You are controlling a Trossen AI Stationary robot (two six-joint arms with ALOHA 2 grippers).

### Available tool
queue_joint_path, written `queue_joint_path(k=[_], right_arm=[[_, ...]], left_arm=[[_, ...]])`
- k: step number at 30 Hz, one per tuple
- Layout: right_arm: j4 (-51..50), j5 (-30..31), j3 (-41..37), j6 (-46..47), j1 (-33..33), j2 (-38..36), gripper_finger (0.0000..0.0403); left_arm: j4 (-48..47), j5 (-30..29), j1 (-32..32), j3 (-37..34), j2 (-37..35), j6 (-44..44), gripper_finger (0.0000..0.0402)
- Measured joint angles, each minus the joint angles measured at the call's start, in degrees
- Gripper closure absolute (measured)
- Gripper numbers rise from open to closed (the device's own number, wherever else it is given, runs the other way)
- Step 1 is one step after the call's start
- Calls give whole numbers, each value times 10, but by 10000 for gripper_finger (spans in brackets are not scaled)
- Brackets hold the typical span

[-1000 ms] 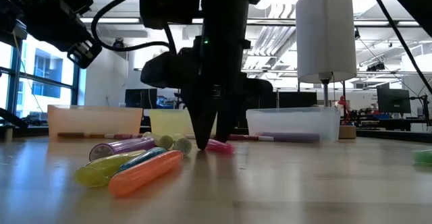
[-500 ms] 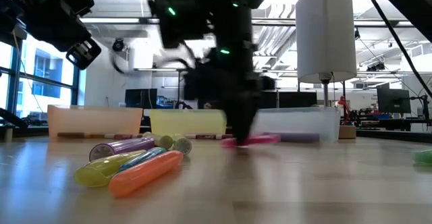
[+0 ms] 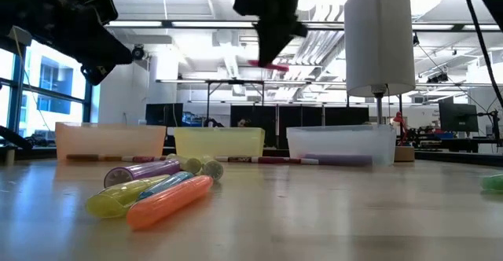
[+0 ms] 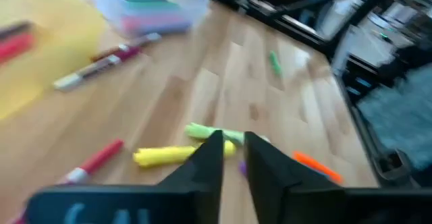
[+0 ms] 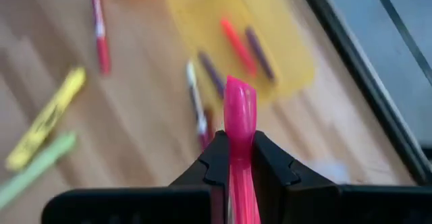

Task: Pick & Place Markers
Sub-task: Put the pink pen into the yellow bin

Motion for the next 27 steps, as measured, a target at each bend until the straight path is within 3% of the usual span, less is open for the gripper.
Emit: queue_joint_path(k=[5,7,15,22,27], right_arm=[[105,-64,-2,-99,-52,24,375],[143,-84,-1,-132,-62,37,375],[218,-123,-1,-237,-88,111,375],[235,-121,-1,-266,-105,143,372],[233,-122,-1,-265,-113,145,320]], left_arm=[[12,-140,0,0,10,-23,275],[13,-168,0,0,10,-26,259],[9,-171,0,0,17,-37,248],[-45,-193,0,34,81,-61,248],[-109,-184,0,85,149,-53,247]])
